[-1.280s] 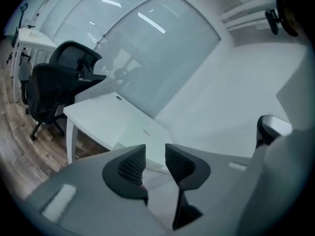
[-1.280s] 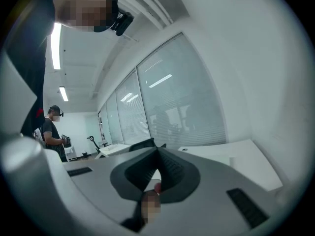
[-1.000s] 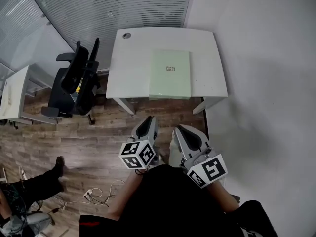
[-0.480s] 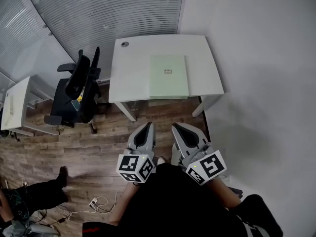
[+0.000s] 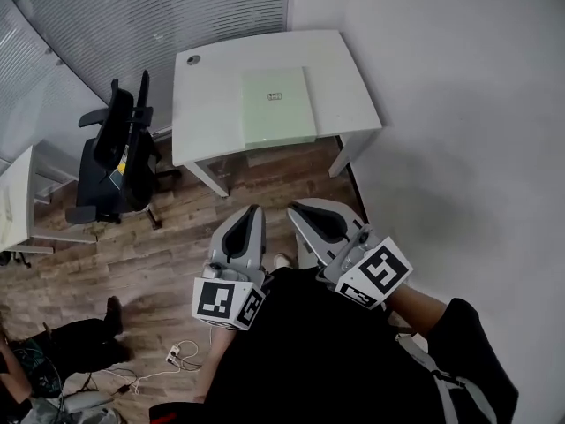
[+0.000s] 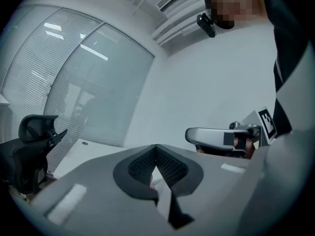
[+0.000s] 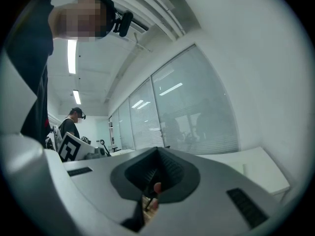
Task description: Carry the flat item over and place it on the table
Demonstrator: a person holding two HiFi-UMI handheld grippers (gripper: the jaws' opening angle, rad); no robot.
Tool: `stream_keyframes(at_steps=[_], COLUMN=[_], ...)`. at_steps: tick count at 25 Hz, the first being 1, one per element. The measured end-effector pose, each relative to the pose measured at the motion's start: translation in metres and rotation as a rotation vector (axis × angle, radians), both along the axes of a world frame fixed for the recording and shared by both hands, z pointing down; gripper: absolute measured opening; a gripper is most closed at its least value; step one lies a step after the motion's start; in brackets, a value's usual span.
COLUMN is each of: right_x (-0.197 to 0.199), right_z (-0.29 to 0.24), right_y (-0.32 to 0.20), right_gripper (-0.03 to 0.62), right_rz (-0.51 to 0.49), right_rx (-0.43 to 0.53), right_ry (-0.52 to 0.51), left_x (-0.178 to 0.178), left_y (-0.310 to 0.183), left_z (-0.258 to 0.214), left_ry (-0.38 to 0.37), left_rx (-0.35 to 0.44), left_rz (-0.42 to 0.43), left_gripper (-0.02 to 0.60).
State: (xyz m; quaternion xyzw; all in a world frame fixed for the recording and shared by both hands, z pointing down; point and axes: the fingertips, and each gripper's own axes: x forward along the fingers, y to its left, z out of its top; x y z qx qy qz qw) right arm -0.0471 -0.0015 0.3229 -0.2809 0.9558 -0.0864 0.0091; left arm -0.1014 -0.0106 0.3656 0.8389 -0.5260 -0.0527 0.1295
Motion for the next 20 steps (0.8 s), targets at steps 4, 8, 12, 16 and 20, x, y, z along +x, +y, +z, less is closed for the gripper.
stream_keyframes(at_steps=[4,8,12,16,20], right_x=[0.007,0.011,0.010,0.012,0.010], right_z=[-0.007,-0.018,-0.016,-0.018,-0.018], right_y=[0.000,-0.001,-0.004,-0.005,-0.001], right_gripper=[0.000,0.000,0.000,0.000,0.000], right_rz=[-0.061,-0.065,-0.063,-0.055,-0.076], right_rx=[0.006,0.054,0.058,0.080,0.085], right_ry=[0.010,0.045,0.059,0.058,0.070], left_x=[0.000,0.004,0.003,0.003,0.002], left_y=[0.000,0.004,0.003,0.005,0.008], left_z=[-0.004,-0.009,-0.007,-0.003,-0.001], left_ry=[-0.014,-0.009,-0.001,0.003,0.009], left_rx=[-0.001,0.003,-0.004,-0.021,-0.034], left_rz=[-0.003,0.003,0.010,0.009,0.004], left_gripper=[0.005,0.005,0.005,0.005,0.005])
